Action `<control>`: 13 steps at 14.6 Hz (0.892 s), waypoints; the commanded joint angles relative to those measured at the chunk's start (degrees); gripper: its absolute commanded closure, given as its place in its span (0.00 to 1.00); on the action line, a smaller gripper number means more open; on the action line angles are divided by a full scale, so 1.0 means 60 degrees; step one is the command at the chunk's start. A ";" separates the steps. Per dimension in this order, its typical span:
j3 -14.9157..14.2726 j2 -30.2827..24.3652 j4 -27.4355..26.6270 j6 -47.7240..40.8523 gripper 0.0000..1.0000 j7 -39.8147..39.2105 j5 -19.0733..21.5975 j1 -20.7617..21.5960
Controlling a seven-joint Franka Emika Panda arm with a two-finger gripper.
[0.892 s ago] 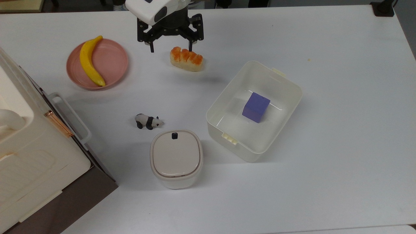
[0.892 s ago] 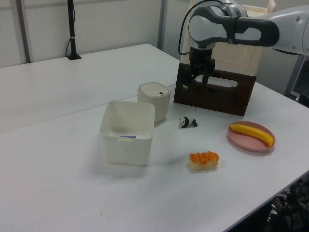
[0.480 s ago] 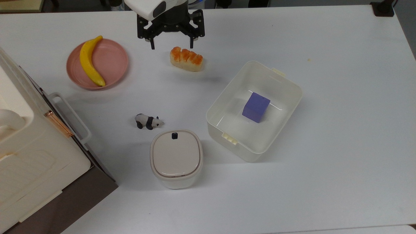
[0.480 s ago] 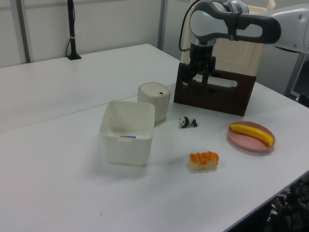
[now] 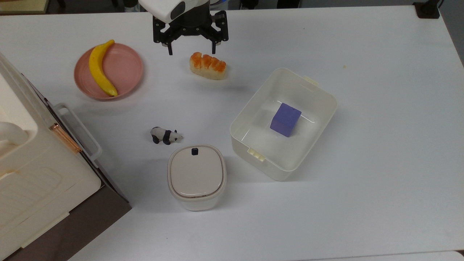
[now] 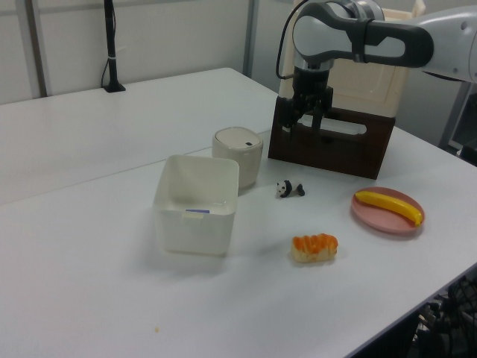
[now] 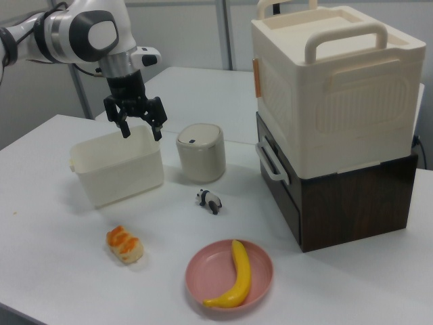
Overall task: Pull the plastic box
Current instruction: 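Move the gripper over the translucent plastic box rim and lower it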
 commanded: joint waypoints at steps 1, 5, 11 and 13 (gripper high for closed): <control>0.0015 -0.0072 0.0028 -0.0308 0.00 0.0136 0.0207 -0.0018; 0.0117 -0.0028 0.0014 -0.0308 0.00 0.0121 0.0207 0.0070; 0.0177 0.0630 0.0569 -0.0147 0.00 -0.1455 0.0236 0.0303; 0.0177 0.0981 0.0585 0.0582 0.00 -0.2571 0.0410 0.0624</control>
